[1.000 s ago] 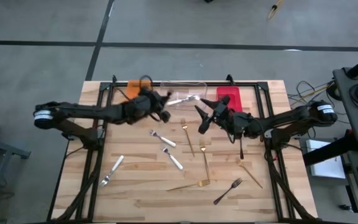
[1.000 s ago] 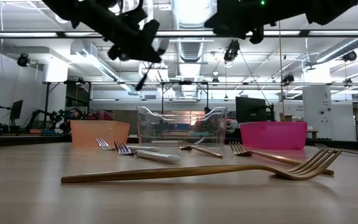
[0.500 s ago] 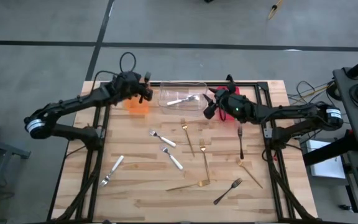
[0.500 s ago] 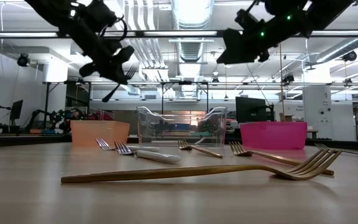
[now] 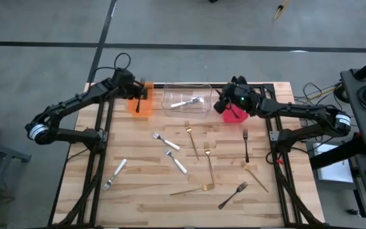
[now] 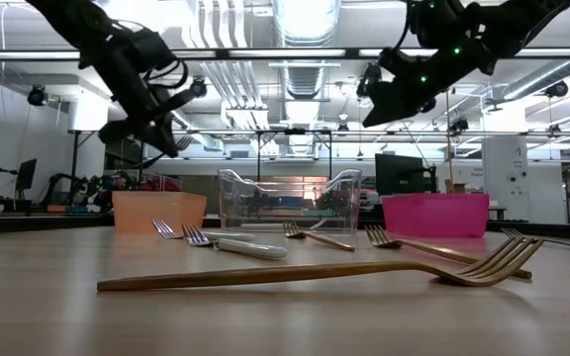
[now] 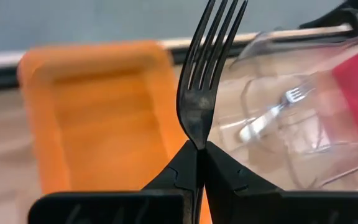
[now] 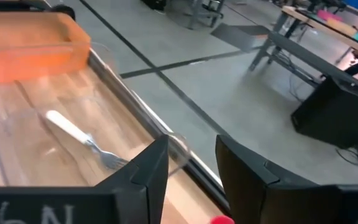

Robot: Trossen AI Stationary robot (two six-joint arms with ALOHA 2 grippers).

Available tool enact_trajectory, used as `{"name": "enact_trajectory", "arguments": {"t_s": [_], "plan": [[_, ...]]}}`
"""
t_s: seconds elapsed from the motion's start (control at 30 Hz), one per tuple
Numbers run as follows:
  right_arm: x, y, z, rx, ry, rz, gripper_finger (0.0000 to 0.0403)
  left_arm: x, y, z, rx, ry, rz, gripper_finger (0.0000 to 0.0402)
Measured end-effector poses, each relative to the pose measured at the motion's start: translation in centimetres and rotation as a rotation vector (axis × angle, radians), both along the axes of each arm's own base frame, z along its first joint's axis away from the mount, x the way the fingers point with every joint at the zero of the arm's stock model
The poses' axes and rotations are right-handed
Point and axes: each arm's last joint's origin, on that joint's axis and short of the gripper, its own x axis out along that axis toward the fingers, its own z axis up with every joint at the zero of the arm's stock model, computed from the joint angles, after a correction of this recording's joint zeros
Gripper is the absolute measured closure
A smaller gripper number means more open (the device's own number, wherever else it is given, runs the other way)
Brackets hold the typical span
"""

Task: Sort silverware by color (type)
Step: Put the black fork into the orange bin

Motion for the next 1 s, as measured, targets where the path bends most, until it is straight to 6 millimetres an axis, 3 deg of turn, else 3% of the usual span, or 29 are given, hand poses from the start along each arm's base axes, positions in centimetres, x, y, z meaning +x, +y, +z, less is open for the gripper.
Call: {"name": "enact_trajectory", "arguments": {"t_s": [0.37, 1.0], "plan": [[-0.8, -1.1, -0.5, -0.043, 0.129, -0.013, 0.0296, 0.0, 0.5, 0.8, -0.022, -0.055, 0.079, 0.0401], [-1.3, -0.9, 0.2, -0.068, 0.127, -0.005, 0.0314, 3.3, 5.6, -0.1, -0.087, 0.165, -0.042, 0.0401]]}}
